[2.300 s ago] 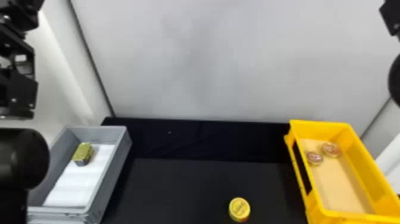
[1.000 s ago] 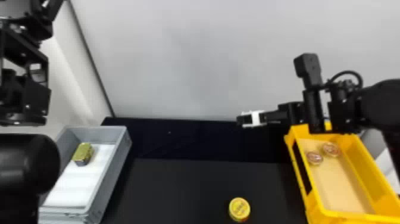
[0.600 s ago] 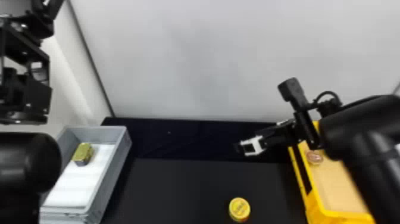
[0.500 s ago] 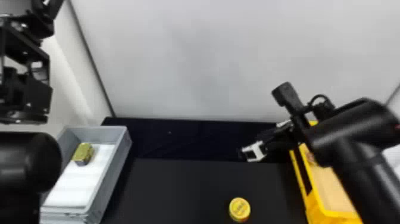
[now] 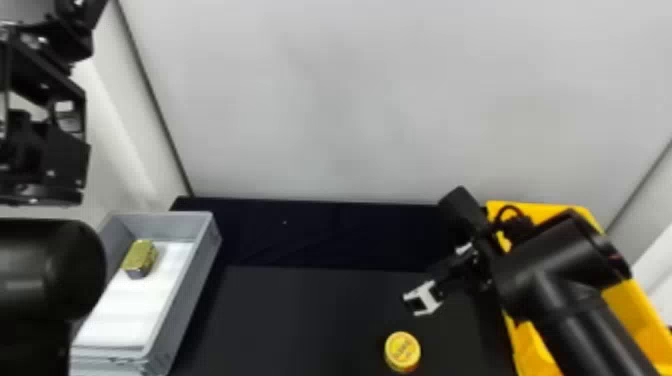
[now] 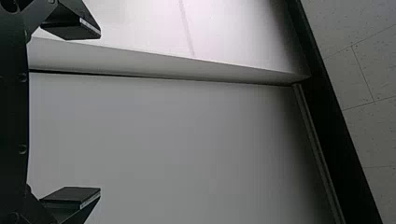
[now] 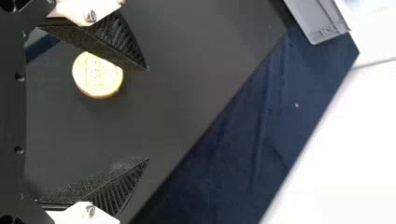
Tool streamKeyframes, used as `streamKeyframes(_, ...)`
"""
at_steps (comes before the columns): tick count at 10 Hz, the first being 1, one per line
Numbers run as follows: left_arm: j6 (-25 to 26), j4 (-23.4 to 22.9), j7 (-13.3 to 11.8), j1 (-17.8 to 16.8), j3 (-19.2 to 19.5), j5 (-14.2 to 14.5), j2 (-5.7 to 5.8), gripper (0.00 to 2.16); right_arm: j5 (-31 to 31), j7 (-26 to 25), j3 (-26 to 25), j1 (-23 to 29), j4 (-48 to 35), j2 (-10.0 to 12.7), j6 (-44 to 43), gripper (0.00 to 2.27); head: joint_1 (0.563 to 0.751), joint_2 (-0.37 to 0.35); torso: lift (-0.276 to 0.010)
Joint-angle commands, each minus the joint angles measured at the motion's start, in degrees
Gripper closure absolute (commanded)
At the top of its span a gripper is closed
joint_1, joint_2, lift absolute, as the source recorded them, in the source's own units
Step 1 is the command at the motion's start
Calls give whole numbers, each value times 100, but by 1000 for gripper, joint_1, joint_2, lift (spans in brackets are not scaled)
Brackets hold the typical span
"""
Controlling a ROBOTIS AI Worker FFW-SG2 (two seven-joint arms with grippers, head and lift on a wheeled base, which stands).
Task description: Pick up the round yellow can and place it in the yellow rectangular box
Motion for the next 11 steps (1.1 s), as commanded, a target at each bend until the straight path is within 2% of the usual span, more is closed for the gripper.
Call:
streamKeyframes(1,-8,0,1,-3,-7,0,-9,98,-139,0,-20,74,601,154,-326,111,663,54,-2)
streamKeyframes(5,-17,26,9,-38,-51,0,-9,98,-244,-26,77,-5,1726,215,-1030,111,663,54,-2)
streamKeyframes(11,-35,44,9,-73,-77,0,-17,98,-262,-79,376,-75,2077,250,-1373,110,663,54,-2)
